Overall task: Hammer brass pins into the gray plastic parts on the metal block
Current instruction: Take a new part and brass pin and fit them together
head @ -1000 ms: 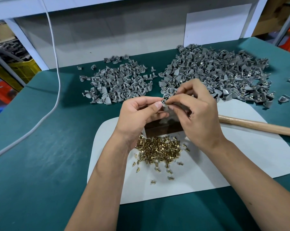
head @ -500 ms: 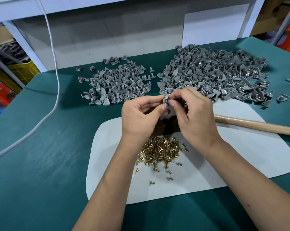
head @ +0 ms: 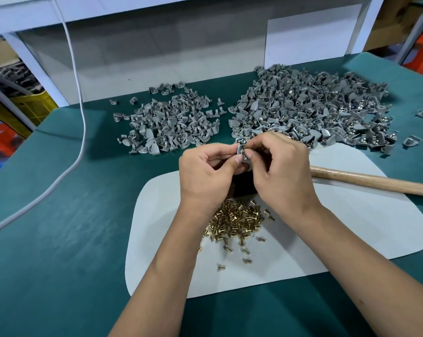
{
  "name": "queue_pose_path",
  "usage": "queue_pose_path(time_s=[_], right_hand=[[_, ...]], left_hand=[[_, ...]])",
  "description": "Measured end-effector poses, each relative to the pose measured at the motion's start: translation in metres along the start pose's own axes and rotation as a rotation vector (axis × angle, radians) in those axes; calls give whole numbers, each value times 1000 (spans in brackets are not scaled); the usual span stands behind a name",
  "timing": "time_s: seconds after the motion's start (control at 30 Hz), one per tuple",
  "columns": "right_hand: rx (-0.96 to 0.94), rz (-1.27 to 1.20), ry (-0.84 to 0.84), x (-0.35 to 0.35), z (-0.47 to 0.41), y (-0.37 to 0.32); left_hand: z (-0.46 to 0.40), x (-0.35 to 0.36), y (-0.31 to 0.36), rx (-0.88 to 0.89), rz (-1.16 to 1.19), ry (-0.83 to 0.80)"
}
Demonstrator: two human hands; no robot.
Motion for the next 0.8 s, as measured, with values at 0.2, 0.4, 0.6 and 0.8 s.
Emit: queue_pose_path(time_s=[0.2,0.4,0.6,0.8], right_hand=[[60,66,-20,2,0,-2],[97,54,-80,-3,-7,-2],[143,210,-227,-35,-37,32],[232,664,-687,-59,-42,75]], left_hand=[[3,2,-4,117,-146,24],[5,5,-3,214,-302,-15],[4,2,-2,221,-340,63],[-7,-9,0,217,-369,18]])
Point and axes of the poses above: each hand's wrist, its own z-axis away from the middle knuckle, its own x-axis out of the palm, y = z × x, the point moved 1 cm from there along -z, towards the middle knuckle, and after that the axes turned 10 degrees about y, right-handed, at the moved point
